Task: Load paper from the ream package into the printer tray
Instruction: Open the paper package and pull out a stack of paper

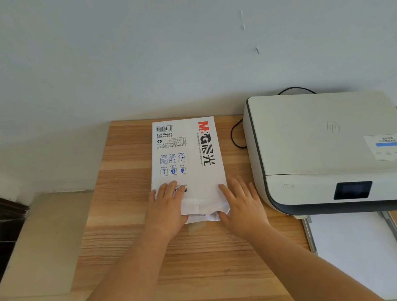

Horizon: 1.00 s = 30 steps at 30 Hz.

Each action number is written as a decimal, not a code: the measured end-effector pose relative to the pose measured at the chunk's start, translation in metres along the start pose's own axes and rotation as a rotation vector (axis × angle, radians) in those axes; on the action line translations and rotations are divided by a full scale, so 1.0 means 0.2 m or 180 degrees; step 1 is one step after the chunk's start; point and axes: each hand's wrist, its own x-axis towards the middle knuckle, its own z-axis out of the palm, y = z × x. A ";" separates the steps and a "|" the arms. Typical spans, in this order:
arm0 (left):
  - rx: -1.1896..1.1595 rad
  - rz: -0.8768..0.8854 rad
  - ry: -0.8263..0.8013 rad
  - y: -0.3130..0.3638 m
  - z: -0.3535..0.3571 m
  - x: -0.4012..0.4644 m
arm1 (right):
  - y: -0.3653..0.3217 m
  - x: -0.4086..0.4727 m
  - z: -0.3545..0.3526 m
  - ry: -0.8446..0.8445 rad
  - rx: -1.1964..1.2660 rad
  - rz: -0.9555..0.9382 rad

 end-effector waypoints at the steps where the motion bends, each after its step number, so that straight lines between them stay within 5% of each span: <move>1: -0.0044 0.0014 -0.0009 -0.01 -0.01 0.00 | 0.00 -0.01 0.00 0.0003 0.0020 -0.0011; 11: -0.0537 0.0544 0.0105 -0.04 -0.10 0.03 | -0.04 -0.01 -0.06 0.0329 0.0297 -0.0243; 23: -0.0545 0.0245 -0.0117 -0.02 -0.18 0.13 | -0.12 0.09 -0.11 0.0331 0.0736 0.0086; 30: -0.0382 0.0882 0.1444 -0.03 -0.18 -0.07 | -0.14 0.11 -0.11 0.0336 0.0829 0.0151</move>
